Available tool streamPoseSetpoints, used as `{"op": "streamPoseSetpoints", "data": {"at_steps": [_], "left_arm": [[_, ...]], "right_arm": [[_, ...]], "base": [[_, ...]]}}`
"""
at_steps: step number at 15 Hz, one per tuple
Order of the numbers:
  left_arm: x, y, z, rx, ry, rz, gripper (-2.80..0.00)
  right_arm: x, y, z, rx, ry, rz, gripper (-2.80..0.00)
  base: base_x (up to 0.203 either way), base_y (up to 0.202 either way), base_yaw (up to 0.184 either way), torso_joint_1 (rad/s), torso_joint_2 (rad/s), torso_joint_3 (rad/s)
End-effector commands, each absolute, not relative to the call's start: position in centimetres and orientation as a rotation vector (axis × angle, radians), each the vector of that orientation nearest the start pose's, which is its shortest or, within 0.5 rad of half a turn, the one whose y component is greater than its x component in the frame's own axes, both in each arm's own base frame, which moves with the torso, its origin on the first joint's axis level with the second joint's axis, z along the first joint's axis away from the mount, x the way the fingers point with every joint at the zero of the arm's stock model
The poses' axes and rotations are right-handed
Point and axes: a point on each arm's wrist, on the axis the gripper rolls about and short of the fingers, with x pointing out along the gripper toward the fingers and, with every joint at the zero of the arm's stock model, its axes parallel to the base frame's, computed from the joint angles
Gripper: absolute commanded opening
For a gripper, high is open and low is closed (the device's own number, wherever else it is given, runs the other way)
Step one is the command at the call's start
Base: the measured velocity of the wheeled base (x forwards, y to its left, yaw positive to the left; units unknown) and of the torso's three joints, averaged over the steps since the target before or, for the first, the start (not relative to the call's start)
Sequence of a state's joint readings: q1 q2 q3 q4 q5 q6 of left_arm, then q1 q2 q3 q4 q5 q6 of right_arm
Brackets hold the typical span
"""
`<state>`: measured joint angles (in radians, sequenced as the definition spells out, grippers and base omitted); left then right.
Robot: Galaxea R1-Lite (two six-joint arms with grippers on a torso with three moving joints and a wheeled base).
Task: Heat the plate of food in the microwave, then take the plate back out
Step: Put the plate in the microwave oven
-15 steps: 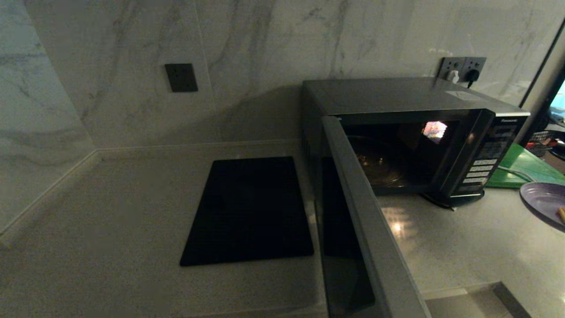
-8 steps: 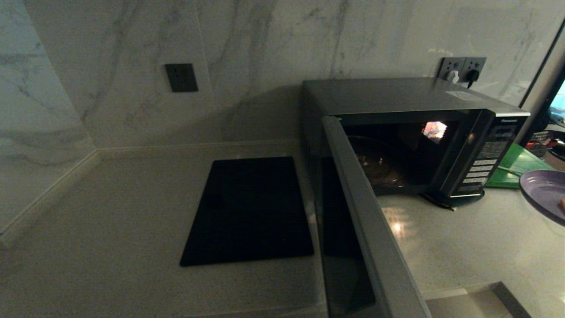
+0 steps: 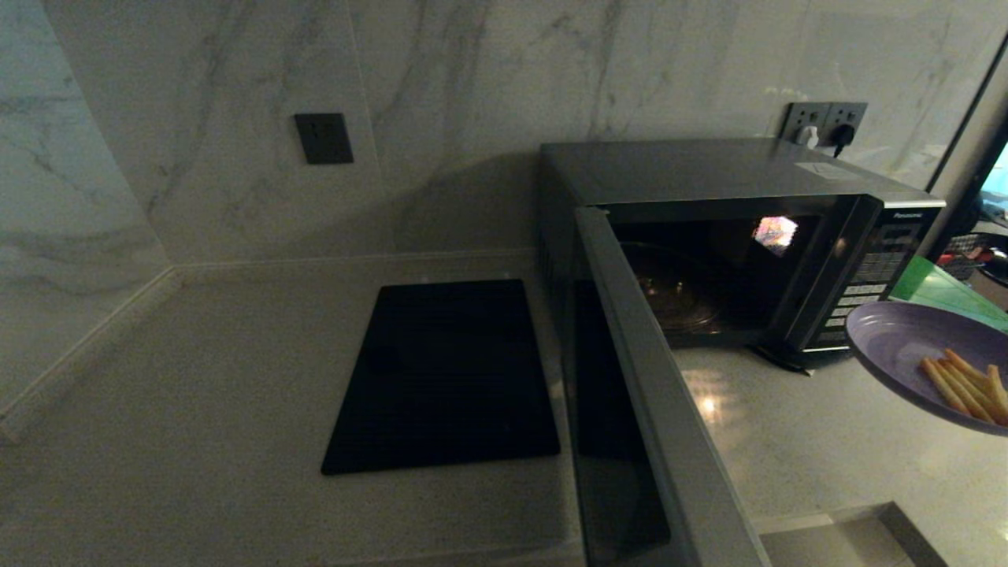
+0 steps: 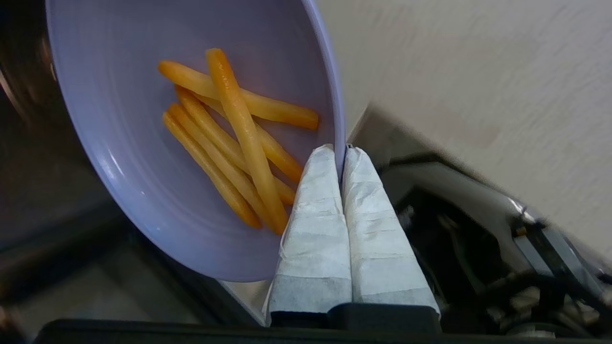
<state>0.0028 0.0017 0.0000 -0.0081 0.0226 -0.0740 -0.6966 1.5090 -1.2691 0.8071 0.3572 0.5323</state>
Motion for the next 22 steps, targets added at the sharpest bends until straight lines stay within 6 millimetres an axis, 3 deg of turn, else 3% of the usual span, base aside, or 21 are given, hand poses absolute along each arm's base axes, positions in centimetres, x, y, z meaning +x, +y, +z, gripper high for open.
{"op": "streamPoseSetpoints", "data": {"at_steps": [1, 9, 12, 17, 22], "left_arm": [[-2.3, 0.0, 7.6, -0.075, -0.009, 0.026, -2.80], [-2.3, 0.0, 7.6, -0.075, -0.008, 0.026, -2.80], [-2.3, 0.0, 7.6, -0.075, -0.009, 0.026, -2.80], [-2.3, 0.0, 7.6, -0.075, -0.009, 0.026, -2.80], [-2.3, 0.0, 7.6, -0.075, -0.009, 0.026, -2.80]], "right_arm": [[17.4, -11.7, 24.6, 0.992, 0.860, -0.501, -2.80], [19.6, -5.6, 24.0, 0.838, 1.017, -0.259, -2.80], [22.1, -4.1, 23.3, 0.791, 1.047, -0.231, -2.80], [27.5, -1.5, 23.2, 0.837, 0.900, -0.305, -2.80], [30.3, 1.9, 22.8, 0.884, 0.897, -0.343, -2.80]], "base": [[0.000, 0.000, 0.000, 0.000, 0.00, 0.000], [0.000, 0.000, 0.000, 0.000, 0.00, 0.000], [0.000, 0.000, 0.000, 0.000, 0.00, 0.000], [0.000, 0.000, 0.000, 0.000, 0.00, 0.000], [0.000, 0.000, 0.000, 0.000, 0.00, 0.000]]}}
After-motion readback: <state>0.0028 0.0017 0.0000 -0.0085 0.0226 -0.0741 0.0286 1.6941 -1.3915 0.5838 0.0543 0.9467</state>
